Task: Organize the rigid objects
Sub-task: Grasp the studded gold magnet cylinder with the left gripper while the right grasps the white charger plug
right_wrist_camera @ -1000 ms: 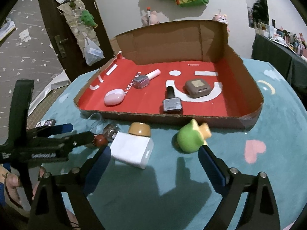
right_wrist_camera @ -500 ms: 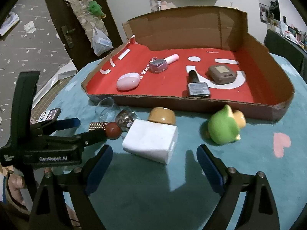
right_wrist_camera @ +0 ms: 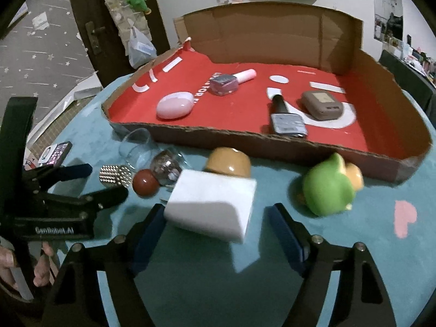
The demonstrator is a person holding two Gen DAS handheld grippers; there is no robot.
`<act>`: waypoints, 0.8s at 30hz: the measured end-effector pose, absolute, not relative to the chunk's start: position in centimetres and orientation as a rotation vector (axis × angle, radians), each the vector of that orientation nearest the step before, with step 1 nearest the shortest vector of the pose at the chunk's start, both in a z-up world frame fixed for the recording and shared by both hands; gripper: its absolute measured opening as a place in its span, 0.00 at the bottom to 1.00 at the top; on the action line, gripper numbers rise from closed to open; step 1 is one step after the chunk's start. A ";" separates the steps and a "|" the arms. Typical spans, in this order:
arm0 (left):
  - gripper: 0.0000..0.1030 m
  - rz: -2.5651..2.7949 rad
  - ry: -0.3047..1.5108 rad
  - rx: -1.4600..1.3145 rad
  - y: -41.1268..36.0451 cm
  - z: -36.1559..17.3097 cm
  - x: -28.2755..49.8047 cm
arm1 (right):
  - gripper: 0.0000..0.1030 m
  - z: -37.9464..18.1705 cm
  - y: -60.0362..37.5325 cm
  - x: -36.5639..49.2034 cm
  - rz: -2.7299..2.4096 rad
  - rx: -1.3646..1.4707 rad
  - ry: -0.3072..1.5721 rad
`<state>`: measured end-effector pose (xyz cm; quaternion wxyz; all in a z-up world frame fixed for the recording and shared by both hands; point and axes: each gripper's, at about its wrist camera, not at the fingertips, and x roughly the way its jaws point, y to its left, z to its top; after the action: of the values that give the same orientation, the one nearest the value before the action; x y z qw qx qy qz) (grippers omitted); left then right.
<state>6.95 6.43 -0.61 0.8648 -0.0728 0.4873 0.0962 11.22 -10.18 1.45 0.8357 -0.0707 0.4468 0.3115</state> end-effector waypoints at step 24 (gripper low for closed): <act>0.28 0.167 0.996 -0.146 5.6 0.4 7.2 | 0.66 2.1 -9.7 11.2 0.708 -0.112 0.935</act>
<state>7.18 5.55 0.40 0.8727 -0.0697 0.4766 0.0800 11.22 -9.66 2.15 0.8316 -0.0529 0.4407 0.3338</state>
